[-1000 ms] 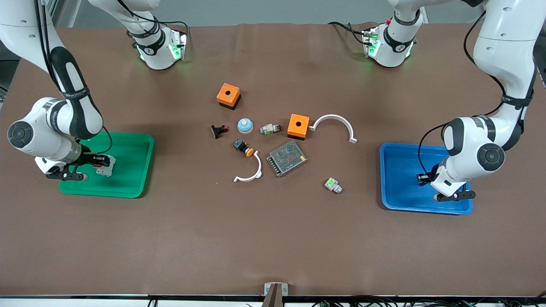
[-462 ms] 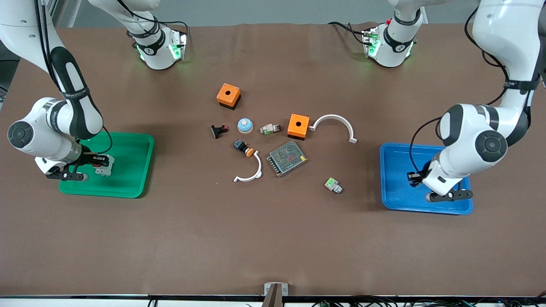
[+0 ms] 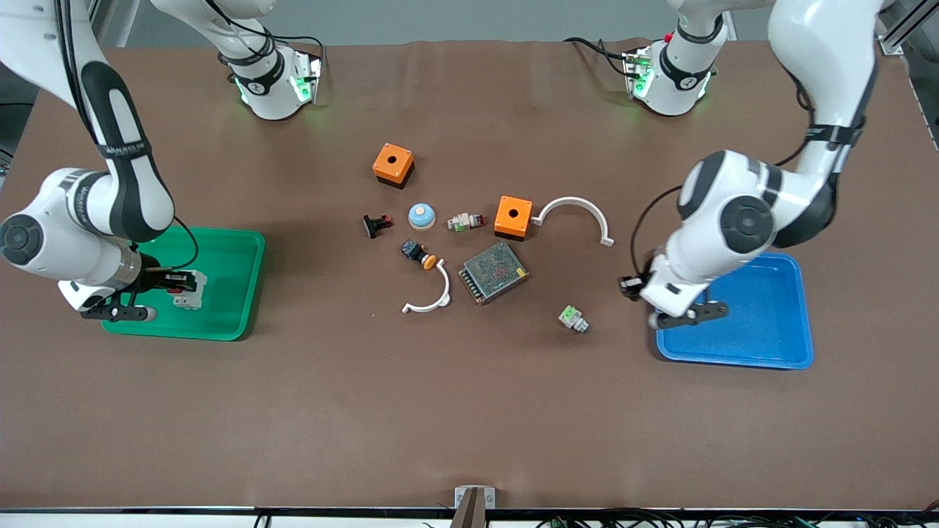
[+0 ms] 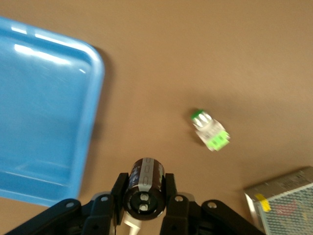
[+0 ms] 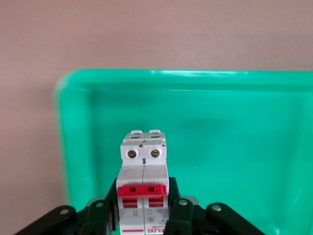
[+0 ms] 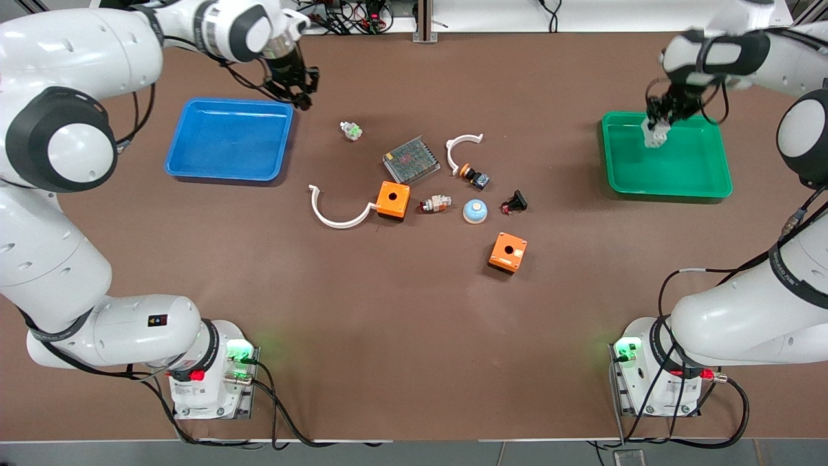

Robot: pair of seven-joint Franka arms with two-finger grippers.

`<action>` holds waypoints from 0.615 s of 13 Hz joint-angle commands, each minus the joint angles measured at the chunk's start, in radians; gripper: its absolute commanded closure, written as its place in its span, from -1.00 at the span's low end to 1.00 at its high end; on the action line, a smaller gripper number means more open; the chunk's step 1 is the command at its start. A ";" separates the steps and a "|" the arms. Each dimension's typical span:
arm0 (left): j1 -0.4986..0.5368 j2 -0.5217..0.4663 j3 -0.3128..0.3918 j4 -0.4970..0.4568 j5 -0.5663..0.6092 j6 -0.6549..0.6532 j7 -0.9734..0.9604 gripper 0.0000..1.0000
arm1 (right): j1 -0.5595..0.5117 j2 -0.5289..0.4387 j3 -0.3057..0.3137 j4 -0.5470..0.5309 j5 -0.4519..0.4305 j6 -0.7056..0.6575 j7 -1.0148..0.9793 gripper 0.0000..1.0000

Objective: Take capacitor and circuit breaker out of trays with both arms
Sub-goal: 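Lift the breaker with the right gripper while the left gripper carries the capacitor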

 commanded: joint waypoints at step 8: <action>-0.173 0.161 0.001 -0.067 0.176 0.153 -0.389 1.00 | 0.440 -0.021 0.008 0.113 0.172 -0.107 0.424 0.70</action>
